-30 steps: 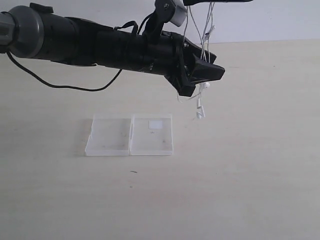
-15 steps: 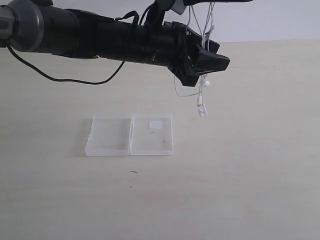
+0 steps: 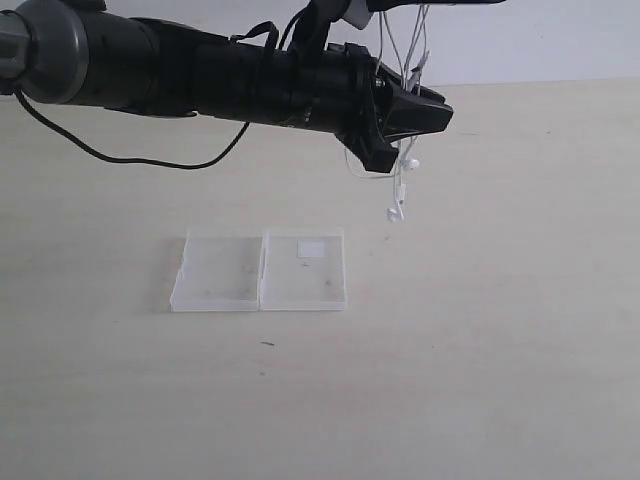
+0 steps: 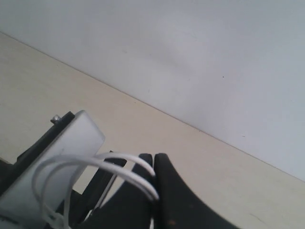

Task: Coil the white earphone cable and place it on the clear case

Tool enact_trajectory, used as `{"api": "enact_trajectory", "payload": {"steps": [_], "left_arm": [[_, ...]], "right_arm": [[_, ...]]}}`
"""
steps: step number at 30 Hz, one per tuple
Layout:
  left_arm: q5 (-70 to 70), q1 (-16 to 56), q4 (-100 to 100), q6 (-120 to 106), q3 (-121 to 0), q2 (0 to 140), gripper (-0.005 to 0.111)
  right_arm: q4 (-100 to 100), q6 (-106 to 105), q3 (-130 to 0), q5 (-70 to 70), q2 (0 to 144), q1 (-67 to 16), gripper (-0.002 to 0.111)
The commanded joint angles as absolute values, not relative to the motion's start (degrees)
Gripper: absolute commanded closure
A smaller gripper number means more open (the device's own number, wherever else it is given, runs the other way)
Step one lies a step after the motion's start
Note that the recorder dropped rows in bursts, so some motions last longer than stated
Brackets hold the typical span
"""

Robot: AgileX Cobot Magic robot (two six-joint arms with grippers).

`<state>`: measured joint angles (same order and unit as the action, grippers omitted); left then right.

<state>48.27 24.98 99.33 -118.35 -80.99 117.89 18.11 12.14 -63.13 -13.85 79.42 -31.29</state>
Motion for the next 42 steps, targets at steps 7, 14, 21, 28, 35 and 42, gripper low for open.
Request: {"api": "enact_trajectory", "payload": {"steps": [7,14,21,28,35,42], "left_arm": [[48.45,25.27,99.95,-117.84,-81.44,117.68,0.086],[48.45,25.27,99.95,-117.52,-81.16,117.68,0.087],[48.45,25.27,99.95,-117.52,-80.0,117.68,0.087],[48.05,25.27,99.95,-117.52,-79.99,117.68,0.094],[48.05,25.27,99.95,-117.74,-79.99,117.68,0.107],[48.3,25.27,99.95,-116.49,-79.99,117.68,0.107]], "right_arm": [[18.98,11.72,-63.22,-13.45,79.11,-31.3,0.108],[19.19,11.72,-63.22,-13.45,79.11,-31.3,0.108],[19.32,11.72,-63.22,-13.34,79.11,-31.3,0.108],[19.32,11.72,-63.22,-13.34,79.11,-31.3,0.108],[19.72,11.72,-63.22,-13.34,79.11,-31.3,0.108],[21.83,11.72,-63.22,-13.45,79.11,-31.3,0.108]]}}
